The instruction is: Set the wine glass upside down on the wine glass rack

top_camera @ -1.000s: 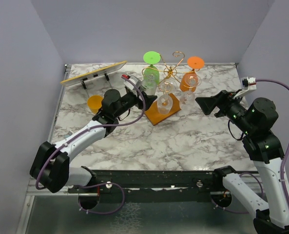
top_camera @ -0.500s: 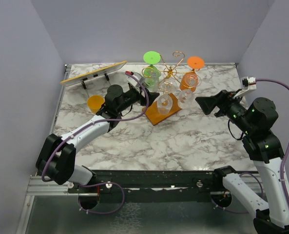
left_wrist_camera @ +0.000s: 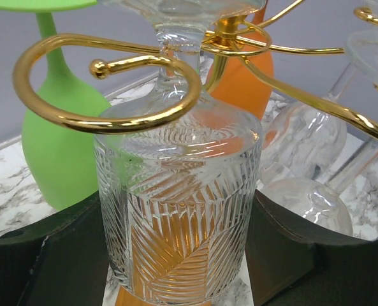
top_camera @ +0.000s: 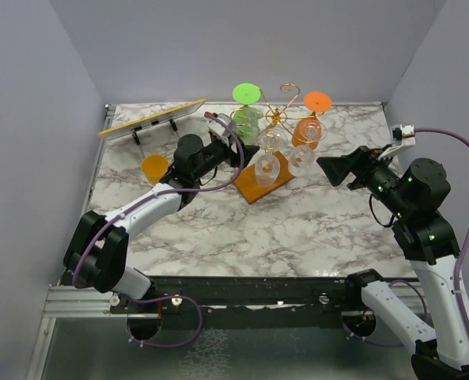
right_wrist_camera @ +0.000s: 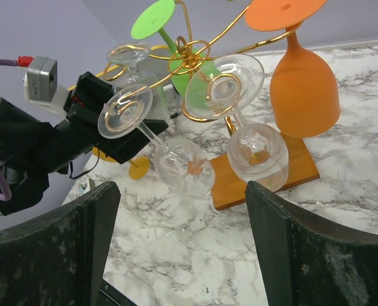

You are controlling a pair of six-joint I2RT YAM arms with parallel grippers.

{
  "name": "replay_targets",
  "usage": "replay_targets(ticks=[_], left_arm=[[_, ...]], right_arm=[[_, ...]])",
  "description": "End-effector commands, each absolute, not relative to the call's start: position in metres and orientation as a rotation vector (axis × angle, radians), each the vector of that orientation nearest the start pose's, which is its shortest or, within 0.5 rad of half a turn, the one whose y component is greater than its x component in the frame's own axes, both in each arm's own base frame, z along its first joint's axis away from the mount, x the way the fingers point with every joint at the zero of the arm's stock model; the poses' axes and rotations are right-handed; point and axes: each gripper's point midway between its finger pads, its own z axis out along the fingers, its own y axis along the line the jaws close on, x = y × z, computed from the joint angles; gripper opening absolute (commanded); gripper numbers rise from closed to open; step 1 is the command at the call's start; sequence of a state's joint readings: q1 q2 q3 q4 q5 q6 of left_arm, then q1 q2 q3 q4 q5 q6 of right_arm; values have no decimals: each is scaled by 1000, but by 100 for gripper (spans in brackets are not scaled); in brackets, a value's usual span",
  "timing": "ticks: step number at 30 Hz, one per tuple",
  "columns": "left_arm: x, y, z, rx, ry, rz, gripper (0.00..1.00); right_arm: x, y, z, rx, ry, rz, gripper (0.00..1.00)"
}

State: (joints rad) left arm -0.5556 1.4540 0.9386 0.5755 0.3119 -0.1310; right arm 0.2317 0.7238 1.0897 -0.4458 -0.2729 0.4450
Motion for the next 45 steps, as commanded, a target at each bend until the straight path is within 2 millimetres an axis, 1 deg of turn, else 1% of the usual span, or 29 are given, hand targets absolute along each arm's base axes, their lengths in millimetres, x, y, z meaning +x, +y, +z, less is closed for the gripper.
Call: replay_targets(ticks=[1, 8, 12, 18, 24, 29, 37, 45], left_arm=[[393, -289, 323, 455, 1354, -734, 0], [401, -283, 319, 399, 1373, -709, 0], [400, -278, 320, 375, 1362, -695, 0], [391, -267, 325, 350, 1325, -680, 0], [383, -261, 324, 341, 1308, -678, 0], [374, -257, 327, 342, 1275, -682, 0], [363, -256, 328, 364, 1242, -702, 0], [356, -263, 324, 428, 1222, -724, 0]], right_arm=[[244, 122, 376, -21, 1687, 729, 84], [244, 121, 375, -18, 1688, 724, 84], [244, 121, 375, -17, 1687, 723, 84], [245, 121, 374, -18, 1690, 724, 84], [245, 122, 374, -18, 1690, 729, 84], [244, 121, 374, -16, 1686, 731, 84], [244, 121, 374, -14, 1688, 732, 84], [244, 121, 373, -12, 1690, 731, 84]])
